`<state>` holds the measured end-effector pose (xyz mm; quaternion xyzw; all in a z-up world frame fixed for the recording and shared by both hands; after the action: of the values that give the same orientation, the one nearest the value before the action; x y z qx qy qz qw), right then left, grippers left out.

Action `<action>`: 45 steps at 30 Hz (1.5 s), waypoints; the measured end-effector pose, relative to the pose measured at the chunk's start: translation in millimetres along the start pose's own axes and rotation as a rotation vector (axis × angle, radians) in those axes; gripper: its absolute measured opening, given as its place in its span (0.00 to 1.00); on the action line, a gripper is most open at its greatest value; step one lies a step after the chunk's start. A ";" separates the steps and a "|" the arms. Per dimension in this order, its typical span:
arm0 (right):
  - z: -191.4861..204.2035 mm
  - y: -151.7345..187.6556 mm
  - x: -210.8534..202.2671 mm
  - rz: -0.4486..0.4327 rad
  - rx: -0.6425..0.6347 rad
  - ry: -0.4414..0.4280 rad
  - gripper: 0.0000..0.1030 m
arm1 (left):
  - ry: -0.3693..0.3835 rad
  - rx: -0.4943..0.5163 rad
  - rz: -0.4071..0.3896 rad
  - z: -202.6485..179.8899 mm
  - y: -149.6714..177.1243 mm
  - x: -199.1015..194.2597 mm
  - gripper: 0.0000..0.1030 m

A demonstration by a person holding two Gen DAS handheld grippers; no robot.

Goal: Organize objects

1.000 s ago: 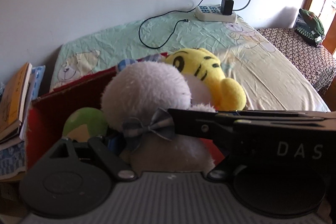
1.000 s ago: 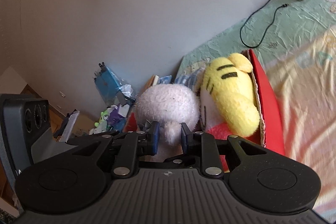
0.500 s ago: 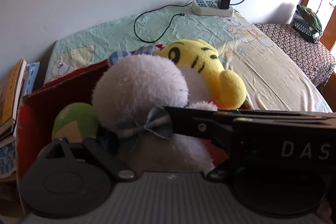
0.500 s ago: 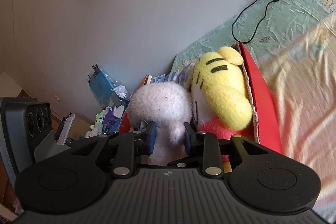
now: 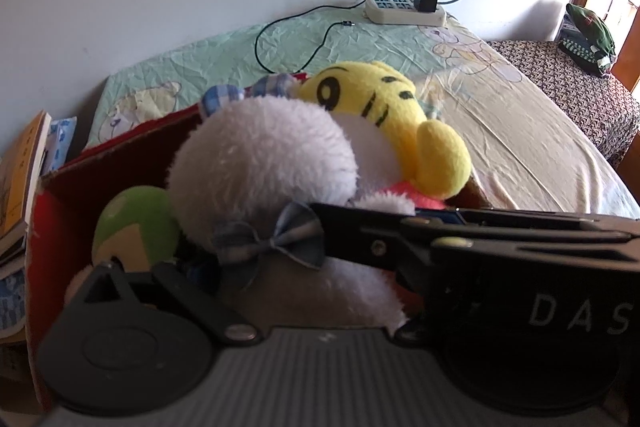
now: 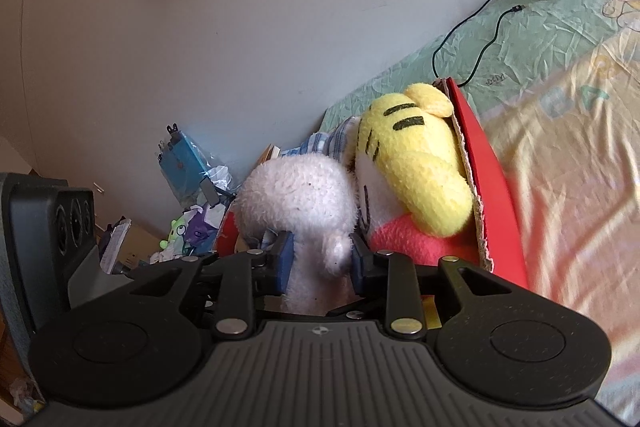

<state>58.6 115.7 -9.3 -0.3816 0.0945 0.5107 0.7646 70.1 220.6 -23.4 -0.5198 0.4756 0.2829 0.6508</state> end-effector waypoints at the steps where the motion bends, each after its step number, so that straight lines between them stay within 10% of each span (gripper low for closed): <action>1: 0.7 0.4 0.1 -0.002 -0.003 0.002 0.29 | 0.000 0.000 0.000 -0.1 0.0 0.2 0.97; 45: 13.7 27.1 -55.2 -0.140 -0.045 0.160 0.52 | -0.141 -0.062 -0.097 -9.0 32.7 -63.3 0.97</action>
<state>6.7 90.9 16.5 -0.4441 0.1169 0.4259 0.7795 14.4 229.9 21.0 -0.5410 0.3940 0.3013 0.6793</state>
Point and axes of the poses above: each gripper's, at about its wrist camera, not at the fingertips, and x roughly the way its jaws point, z to its left, y to its underside, the point moved 6 cm from there along x, roughly the way its jaws point, and after that the axes turned 13 degrees about z, right-handed, at the moved point
